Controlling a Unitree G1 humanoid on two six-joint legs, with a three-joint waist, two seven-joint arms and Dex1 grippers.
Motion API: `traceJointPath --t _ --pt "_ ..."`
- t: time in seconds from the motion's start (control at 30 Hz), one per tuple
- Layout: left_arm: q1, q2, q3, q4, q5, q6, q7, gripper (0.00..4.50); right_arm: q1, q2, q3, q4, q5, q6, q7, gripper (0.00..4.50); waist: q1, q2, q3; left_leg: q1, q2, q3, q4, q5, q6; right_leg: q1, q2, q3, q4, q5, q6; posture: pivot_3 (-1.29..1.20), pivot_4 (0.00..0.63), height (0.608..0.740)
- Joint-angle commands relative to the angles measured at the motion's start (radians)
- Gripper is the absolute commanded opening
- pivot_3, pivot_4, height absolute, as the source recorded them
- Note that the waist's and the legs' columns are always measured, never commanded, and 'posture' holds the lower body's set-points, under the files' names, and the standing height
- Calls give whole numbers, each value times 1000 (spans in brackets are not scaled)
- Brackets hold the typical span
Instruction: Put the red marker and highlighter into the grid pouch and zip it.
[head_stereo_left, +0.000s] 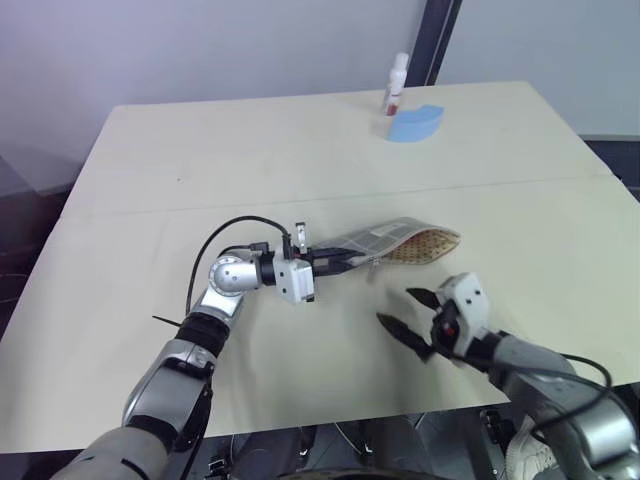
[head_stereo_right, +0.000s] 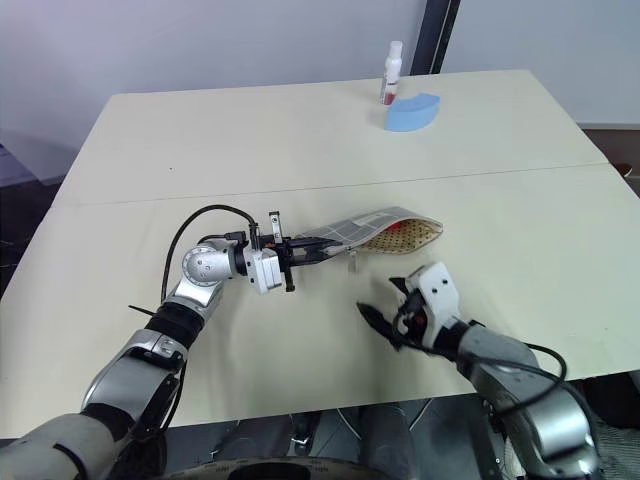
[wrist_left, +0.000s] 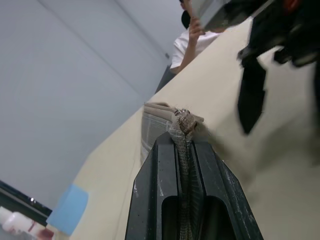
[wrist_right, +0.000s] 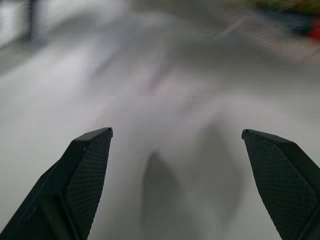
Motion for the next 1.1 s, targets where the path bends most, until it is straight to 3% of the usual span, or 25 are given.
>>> traceJointPath --t 0.03,0.1,0.2,0.4,0.63,0.8,1.03,1.1 --pt "-40 -4 1 0 37 -22 57 0 -61 37 13 45 -33 -50 -26 4296 0 0 0 0 0 0 0 0 0 0 0 0 0 0 0 0 150 739" --pt "-44 -4 3 5 51 -17 83 0 -91 56 9 58 -12 -55 -8 4296 0 0 0 0 0 -1 0 3 -4 0 0 -1 0 0 0 0 150 739" --pt "-49 2 -1 8 76 -25 116 0 -107 80 -3 57 68 -28 40 3416 -4 0 0 0 -1 -1 0 3 -3 0 0 -1 -1 0 0 0 150 739" --pt "-50 9 -10 6 98 -28 150 0 -110 99 27 42 103 -9 61 222 -3 0 0 0 -1 -1 -1 2 -3 0 0 0 -1 0 0 0 150 739" --pt "-49 30 -14 -2 92 -20 161 0 -55 10 -15 56 46 -40 75 104 -2 0 0 0 -1 -1 0 -1 0 0 0 -1 0 0 0 0 150 739" --pt "-34 109 -7 28 -3 -7 82 0 54 -208 -237 197 -40 -137 130 104 -2 0 0 0 -1 -1 0 0 -2 0 0 -1 -1 0 0 0 150 739" --pt "-26 135 9 44 -90 58 13 0 77 -281 -314 323 -134 -251 134 104 -4 1 0 0 0 -1 0 -1 1 0 0 -1 0 0 0 0 150 739" --pt "-20 124 20 31 -163 157 -46 754 72 -270 -299 324 -134 -255 141 0 -3 1 0 0 0 -1 0 -1 1 0 0 -1 1 0 0 0 150 739"
